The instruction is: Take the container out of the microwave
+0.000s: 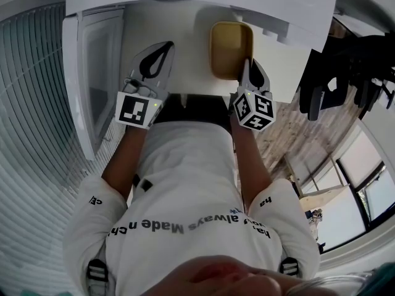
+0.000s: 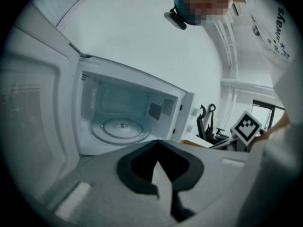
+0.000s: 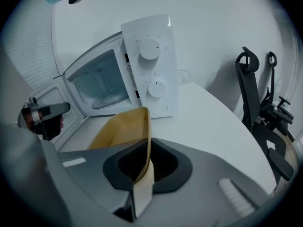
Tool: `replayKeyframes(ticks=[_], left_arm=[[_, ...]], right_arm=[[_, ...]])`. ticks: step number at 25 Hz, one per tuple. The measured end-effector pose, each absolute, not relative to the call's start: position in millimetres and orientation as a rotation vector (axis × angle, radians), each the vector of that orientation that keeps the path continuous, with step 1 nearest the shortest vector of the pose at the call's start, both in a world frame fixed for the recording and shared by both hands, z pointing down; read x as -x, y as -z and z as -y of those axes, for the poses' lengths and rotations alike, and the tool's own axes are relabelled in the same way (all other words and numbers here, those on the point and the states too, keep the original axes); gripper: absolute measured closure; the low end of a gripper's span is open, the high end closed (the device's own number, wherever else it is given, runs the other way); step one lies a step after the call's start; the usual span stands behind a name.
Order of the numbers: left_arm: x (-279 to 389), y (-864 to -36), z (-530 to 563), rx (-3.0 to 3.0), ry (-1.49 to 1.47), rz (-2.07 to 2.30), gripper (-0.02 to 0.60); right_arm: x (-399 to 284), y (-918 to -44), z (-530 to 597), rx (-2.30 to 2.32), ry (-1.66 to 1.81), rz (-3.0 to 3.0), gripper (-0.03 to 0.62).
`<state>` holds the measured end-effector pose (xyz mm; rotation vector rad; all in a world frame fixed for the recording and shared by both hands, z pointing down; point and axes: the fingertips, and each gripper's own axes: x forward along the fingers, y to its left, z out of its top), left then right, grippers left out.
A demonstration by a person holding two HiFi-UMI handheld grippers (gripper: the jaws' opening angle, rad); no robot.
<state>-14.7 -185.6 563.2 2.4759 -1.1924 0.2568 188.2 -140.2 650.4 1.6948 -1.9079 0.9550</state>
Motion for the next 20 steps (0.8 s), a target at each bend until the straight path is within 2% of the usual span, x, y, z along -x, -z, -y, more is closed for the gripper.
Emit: replayKeyframes(ticks=[20], left_arm=[[25, -578, 178, -2.473, -0.316, 1.192, 0.578]], right_arm=[[-197, -685, 130, -1.755, -1.031, 1.809, 0.573]])
